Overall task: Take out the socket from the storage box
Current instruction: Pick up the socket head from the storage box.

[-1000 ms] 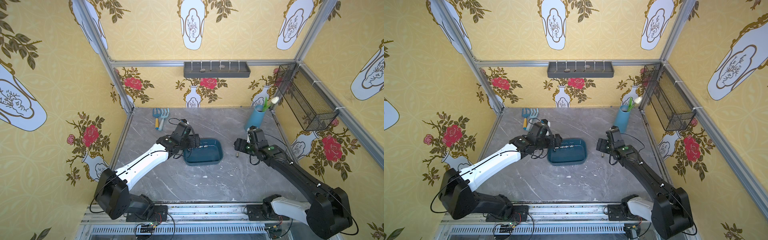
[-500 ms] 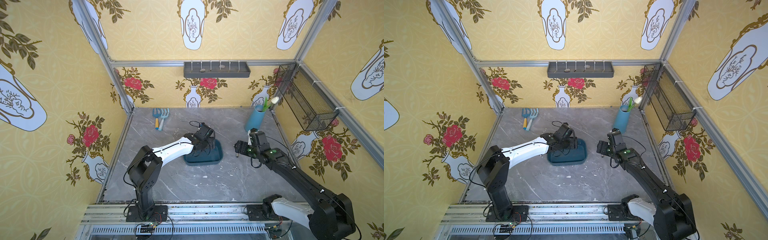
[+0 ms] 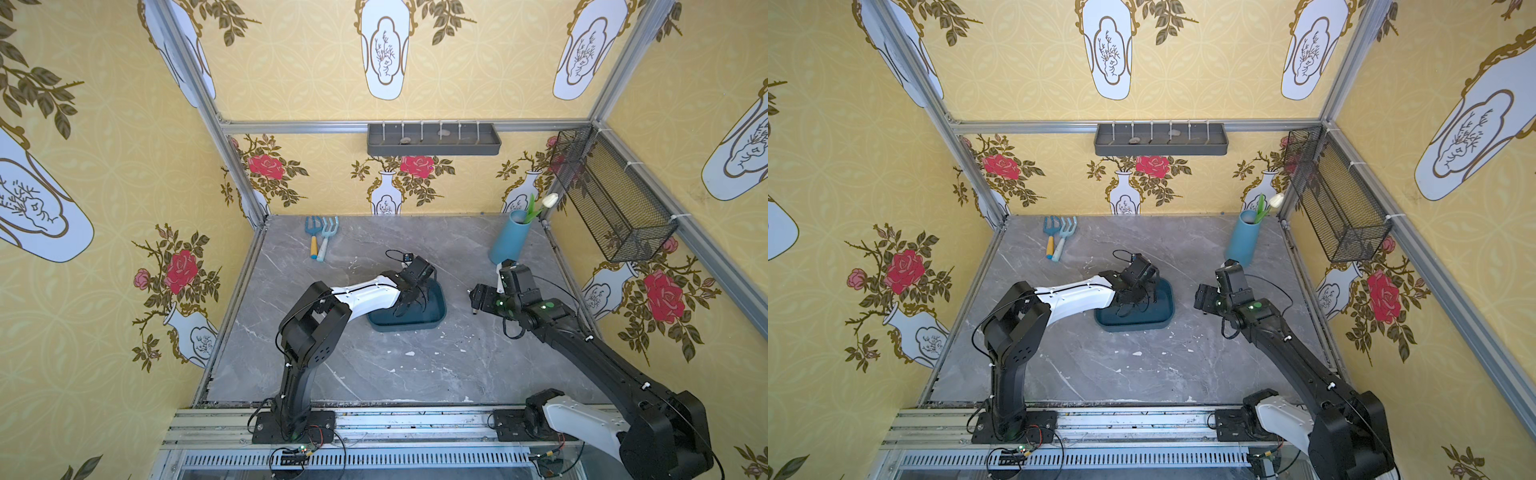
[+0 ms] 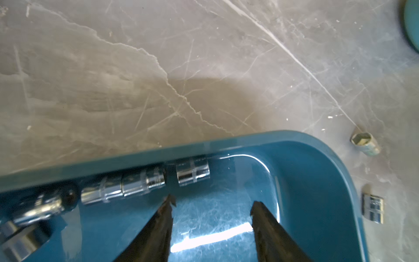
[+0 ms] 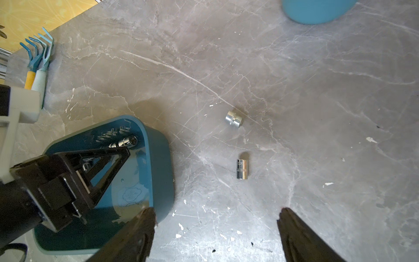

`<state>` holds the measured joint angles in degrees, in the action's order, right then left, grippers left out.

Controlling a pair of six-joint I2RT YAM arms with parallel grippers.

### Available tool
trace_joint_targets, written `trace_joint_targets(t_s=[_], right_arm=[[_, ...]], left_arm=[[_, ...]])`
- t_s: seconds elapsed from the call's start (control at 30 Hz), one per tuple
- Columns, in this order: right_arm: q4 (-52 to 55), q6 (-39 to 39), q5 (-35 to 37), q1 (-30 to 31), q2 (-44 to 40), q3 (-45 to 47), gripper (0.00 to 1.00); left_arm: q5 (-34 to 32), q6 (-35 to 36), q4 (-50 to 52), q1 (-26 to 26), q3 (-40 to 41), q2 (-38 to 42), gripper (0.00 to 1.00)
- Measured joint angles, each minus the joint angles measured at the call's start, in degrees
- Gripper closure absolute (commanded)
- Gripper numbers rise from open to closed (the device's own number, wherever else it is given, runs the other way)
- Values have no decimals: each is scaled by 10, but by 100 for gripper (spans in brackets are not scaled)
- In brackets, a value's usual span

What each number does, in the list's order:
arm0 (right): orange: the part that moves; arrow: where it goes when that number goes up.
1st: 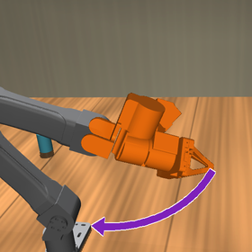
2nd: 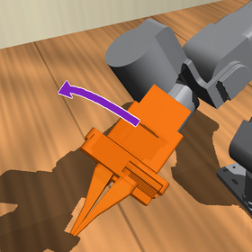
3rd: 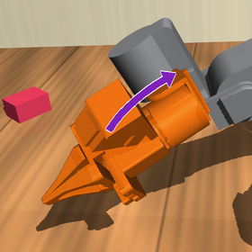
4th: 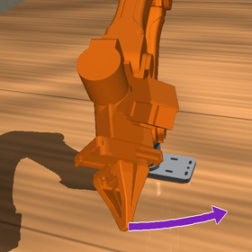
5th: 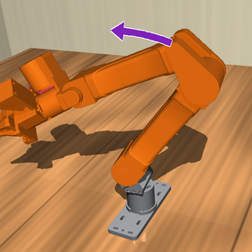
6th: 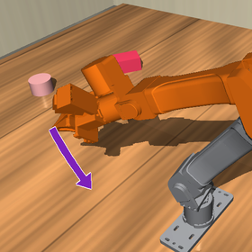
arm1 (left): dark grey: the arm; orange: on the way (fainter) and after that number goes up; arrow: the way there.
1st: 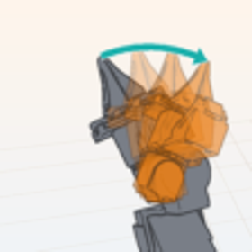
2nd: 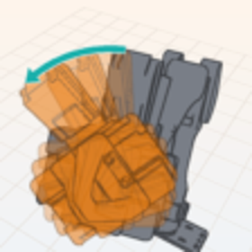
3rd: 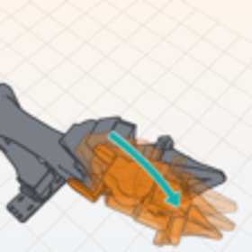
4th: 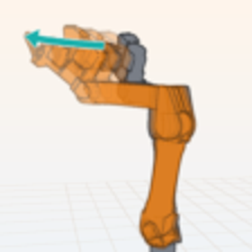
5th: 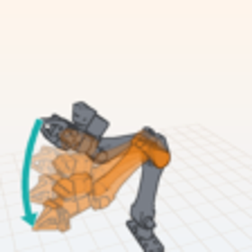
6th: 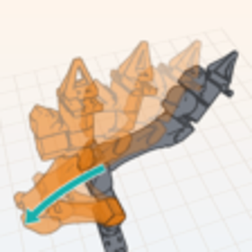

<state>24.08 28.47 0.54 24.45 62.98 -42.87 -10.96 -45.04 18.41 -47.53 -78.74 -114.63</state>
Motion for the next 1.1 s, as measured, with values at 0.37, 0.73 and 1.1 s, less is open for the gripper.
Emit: trace_joint_targets(t_s=[0.37,0.73,1.1], right_arm=[[2,0,0,0,-10,4,11],[2,0,2,0,-10,5,10],[2,0,2,0,-10,6,10]], left_arm=[[-21,0,-3,-1,-9,-26,40],[-31,0,-4,-5,-20,-41,40],[-45,1,-4,-9,-33,-55,40]])
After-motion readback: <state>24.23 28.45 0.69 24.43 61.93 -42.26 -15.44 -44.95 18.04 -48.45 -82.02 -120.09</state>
